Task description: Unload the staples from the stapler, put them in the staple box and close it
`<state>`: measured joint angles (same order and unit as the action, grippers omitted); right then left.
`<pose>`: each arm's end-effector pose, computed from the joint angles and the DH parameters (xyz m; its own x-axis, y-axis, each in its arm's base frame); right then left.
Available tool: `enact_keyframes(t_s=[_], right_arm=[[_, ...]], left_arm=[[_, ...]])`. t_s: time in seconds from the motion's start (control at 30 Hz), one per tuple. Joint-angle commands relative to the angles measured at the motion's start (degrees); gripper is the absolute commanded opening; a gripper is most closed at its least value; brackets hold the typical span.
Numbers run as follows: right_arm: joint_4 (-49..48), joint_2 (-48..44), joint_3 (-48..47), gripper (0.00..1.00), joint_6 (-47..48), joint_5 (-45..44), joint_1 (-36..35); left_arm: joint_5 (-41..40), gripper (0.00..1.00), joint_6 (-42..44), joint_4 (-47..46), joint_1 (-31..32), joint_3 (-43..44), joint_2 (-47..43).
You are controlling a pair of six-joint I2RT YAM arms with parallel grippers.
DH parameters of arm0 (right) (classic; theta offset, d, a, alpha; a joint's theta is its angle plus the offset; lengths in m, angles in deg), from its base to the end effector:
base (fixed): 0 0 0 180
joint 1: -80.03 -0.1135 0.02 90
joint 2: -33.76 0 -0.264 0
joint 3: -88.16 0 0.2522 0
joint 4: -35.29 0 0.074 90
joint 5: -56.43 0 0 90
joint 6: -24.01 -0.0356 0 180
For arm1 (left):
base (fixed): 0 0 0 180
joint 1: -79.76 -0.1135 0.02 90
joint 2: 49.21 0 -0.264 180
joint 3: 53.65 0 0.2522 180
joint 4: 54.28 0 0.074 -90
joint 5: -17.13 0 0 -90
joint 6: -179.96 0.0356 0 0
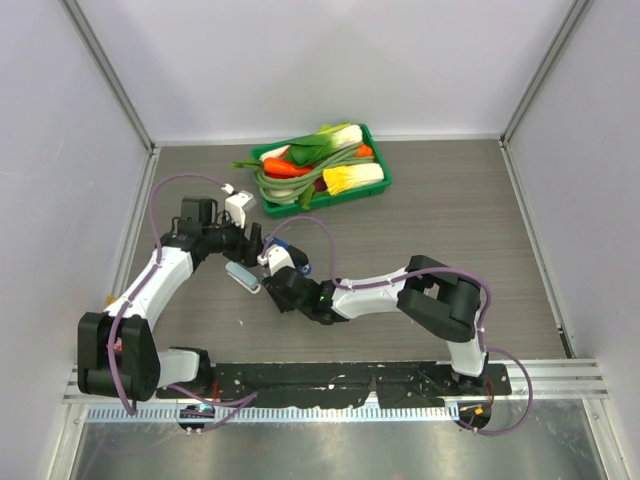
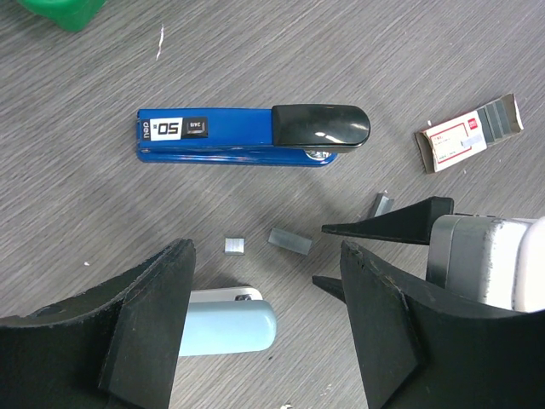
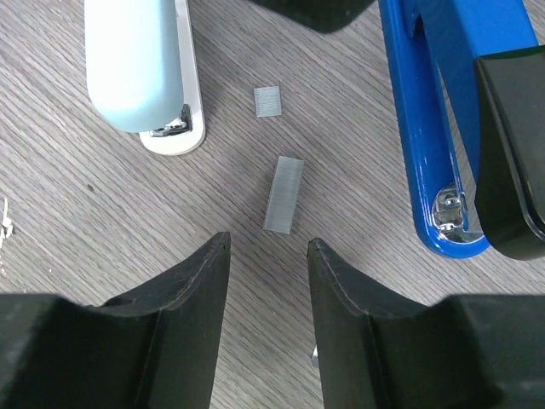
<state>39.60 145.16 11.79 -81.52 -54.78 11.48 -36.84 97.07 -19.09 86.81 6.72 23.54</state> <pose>0.1604 0.3729 0.1466 -0.4283 -0.4075 -0.8066 -0.6754 0.7374 -0.0139 0.2529 -0.0524 0.2357 -0.6659 0.1832 -0.7232 0.5800 0.7369 -0.3473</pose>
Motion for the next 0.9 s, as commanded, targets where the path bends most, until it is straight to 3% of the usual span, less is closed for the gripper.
enact_keyframes(t_s=[0.0,0.4,0.57,0.7,0.87], right_arm=[[-3.5,1.0,-2.2,0.45,-1.0,-1.9,0.0],[-4.3,4.0,-3.0,0.33,-0.9,-2.7,0.1],[-4.2,3.5,-2.1,0.16,-1.0,-3.1,0.1],[-3.4,0.4,0.4,0.12,-1.3,-3.6,0.1],[-2.2,-10.3,6.3,0.11,-3.2,-2.9,0.1]], left_arm=[[-0.1,0.73,1.1,-0.3,0.0,2.2,-0.8],[-0.8,0.73,1.5,-0.3,0.0,2.1,-0.6],[-1.9,0.73,2.0,-1.0,0.0,1.6,-0.3],[-2.8,0.73,2.3,-1.0,0.0,2.2,0.2],[-2.8,0.73,1.7,-1.1,0.0,4.5,1.1]])
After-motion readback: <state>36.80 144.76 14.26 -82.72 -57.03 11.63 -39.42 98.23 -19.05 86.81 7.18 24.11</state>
